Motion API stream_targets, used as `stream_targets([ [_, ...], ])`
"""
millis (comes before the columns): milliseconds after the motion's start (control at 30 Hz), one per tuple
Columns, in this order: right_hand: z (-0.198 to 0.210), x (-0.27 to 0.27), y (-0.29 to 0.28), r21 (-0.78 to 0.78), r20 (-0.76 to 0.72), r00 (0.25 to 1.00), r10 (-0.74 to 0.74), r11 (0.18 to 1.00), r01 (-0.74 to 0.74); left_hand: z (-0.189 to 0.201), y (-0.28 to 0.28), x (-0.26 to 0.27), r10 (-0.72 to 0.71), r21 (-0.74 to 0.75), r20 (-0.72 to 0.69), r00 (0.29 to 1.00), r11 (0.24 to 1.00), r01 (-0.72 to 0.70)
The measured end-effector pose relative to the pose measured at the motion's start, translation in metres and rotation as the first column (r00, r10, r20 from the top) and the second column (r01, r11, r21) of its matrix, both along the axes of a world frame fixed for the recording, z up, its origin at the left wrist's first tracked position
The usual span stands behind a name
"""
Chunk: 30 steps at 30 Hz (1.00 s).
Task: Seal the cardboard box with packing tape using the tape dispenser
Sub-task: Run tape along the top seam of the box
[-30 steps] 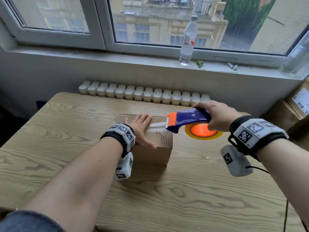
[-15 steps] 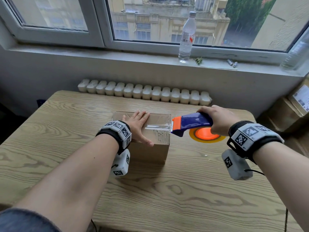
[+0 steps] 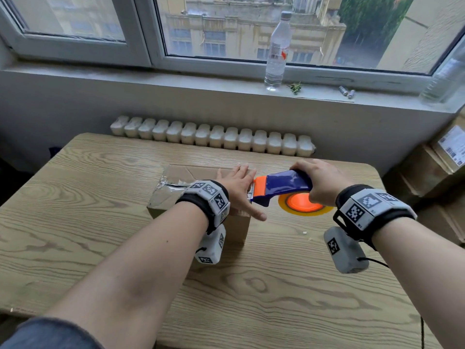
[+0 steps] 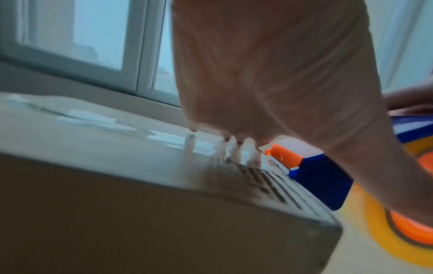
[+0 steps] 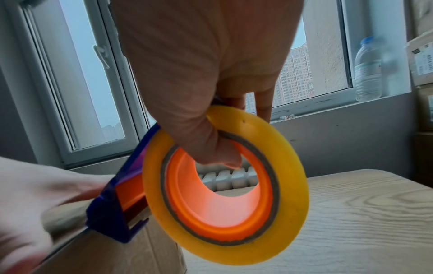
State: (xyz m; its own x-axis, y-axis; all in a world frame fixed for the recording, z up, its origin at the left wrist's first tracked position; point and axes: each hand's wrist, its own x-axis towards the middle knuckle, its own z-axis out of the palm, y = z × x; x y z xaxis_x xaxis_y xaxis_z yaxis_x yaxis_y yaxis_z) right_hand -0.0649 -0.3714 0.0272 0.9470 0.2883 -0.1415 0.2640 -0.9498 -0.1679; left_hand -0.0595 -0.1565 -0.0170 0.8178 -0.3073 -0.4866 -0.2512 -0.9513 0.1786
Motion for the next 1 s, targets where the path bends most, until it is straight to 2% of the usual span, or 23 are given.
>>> stream_targets([
  [200,-0.013,0.002,-0.002,0.025,-0.056,0.997,-0.062,0.998,0.064,-0.011,-0.001,-0.001,0.027,0.021,0.068,0.997,0.999,-0.028],
  [367,-0.025,0.003,-0.005,0.055,-0.071,0.992,-0.102,0.993,0.106,-0.003,-0.004,0.012,0.06,0.048,0.034,0.998,0.997,-0.061],
  [567,-0.043,-0.008,-0.026,0.136,-0.1,0.979,-0.179,0.972,0.192,-0.007,-0.006,0.008,0.065,0.051,0.058,0.996,0.996,-0.068],
  [833,-0.052,-0.01,-0.034,0.162,-0.114,0.977,-0.18,0.967,0.197,-0.013,-0.003,0.006,0.076,0.027,0.08,0.994,0.997,-0.078],
  [1000,-0.057,-0.02,-0.051,0.133,-0.148,0.961,-0.233,0.958,0.253,-0.015,-0.003,0.004,0.084,0.006,0.081,0.993,0.996,-0.085],
])
